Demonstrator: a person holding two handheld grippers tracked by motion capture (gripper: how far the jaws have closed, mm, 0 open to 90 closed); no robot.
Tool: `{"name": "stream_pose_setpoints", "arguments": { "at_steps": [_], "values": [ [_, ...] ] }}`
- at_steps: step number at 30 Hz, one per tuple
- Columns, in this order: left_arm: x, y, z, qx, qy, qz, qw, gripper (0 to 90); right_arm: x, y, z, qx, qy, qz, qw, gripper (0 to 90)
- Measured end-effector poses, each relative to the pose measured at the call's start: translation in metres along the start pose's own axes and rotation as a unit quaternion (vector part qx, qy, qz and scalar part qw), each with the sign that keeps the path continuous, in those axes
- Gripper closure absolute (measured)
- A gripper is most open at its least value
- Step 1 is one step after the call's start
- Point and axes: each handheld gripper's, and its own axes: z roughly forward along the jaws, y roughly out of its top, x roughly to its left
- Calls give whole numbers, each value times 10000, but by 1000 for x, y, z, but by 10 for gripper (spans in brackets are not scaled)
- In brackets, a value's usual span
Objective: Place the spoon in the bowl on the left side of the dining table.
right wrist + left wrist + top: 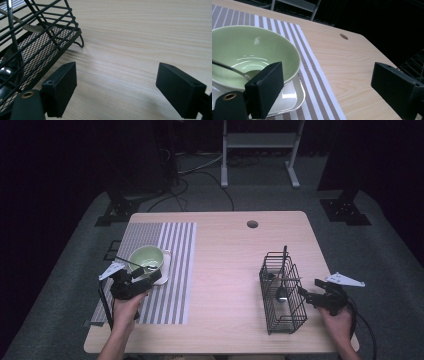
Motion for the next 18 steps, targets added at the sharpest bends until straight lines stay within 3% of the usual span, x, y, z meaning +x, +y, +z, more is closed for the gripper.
{"name": "stream_pose_setpoints", "arguments": {
  "at_steps": [18],
  "values": [
    [-21,-13,19,318,-218,96,9992,79,0,0,0,-9,9,-4,10000,160]
  ]
}}
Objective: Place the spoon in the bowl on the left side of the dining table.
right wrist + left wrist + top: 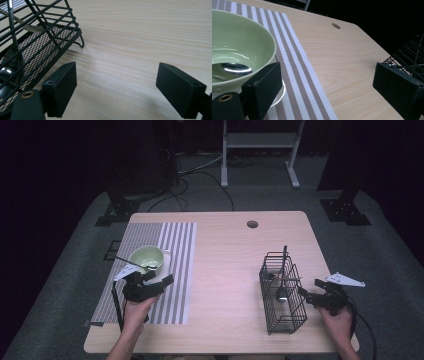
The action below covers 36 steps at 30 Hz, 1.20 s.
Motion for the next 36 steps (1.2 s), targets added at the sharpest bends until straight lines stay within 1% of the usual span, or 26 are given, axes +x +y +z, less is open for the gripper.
{"name": "stream_pose_setpoints", "arguments": {
  "at_steps": [4,11,16,19,21,27,31,33,35,36],
  "values": [
    [-6,-1,4,44,-51,89,9999,79,0,0,0,0,1,-1,10000,160],
    [-15,-4,12,158,-181,167,9996,79,0,0,0,0,4,0,10000,160],
    [-22,-6,16,177,-256,193,9993,79,0,0,0,3,3,-2,10000,160],
    [-25,-7,17,203,-288,259,9990,79,0,0,0,3,4,-2,10000,160],
    [-27,-8,19,211,-319,243,9990,79,0,0,0,1,5,-2,10000,160],
    [-33,-12,22,263,-403,281,9984,79,0,0,0,2,8,-1,10000,160],
    [-36,-13,23,302,-427,328,9981,79,0,0,0,-2,11,-1,10000,160],
    [-38,-12,23,305,-451,319,9980,79,0,0,0,-4,11,-1,10000,160],
    [-39,-13,23,321,-466,359,9978,79,0,0,0,-4,10,0,10000,160],
    [-41,-13,24,312,-482,343,9978,80,0,0,0,-2,12,-1,10000,160]
  ]
}}
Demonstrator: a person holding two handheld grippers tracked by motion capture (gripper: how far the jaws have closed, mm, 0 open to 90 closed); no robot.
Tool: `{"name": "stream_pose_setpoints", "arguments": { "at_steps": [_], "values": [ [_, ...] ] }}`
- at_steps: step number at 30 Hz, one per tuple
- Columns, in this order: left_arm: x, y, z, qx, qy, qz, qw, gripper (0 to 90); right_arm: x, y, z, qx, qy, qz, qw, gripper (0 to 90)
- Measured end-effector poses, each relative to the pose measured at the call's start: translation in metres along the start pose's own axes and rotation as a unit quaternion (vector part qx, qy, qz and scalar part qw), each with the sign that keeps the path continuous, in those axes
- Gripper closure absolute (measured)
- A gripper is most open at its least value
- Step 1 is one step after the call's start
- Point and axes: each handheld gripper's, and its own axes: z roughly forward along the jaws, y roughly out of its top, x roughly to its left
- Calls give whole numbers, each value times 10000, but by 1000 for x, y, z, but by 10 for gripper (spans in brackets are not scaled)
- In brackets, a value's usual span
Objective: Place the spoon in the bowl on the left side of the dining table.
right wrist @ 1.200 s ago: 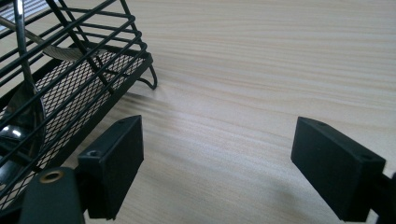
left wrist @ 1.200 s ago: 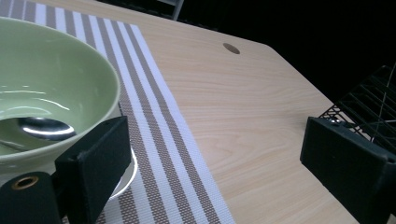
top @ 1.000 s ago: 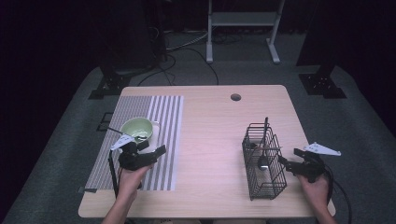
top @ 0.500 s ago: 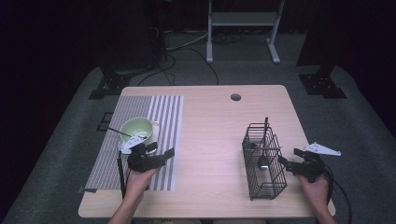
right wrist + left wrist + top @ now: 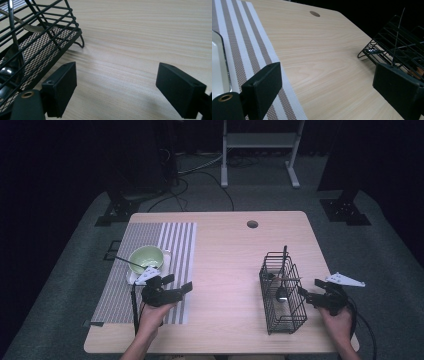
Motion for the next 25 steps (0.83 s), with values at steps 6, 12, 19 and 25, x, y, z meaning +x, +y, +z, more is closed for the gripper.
{"name": "stream_pose_setpoints", "arguments": {
  "at_steps": [6,12,19,25],
  "values": [
    [-2,-2,2,71,-26,68,9999,79,0,0,0,-3,3,-2,10000,160],
    [-4,-4,3,80,-45,90,9999,80,0,0,0,-1,4,-6,10000,160],
    [-7,-11,7,162,-97,91,9998,79,0,0,0,-10,5,-9,10000,160],
    [-14,-15,12,221,-233,152,9994,79,0,0,0,-6,11,-7,10000,160]
  ]
}}
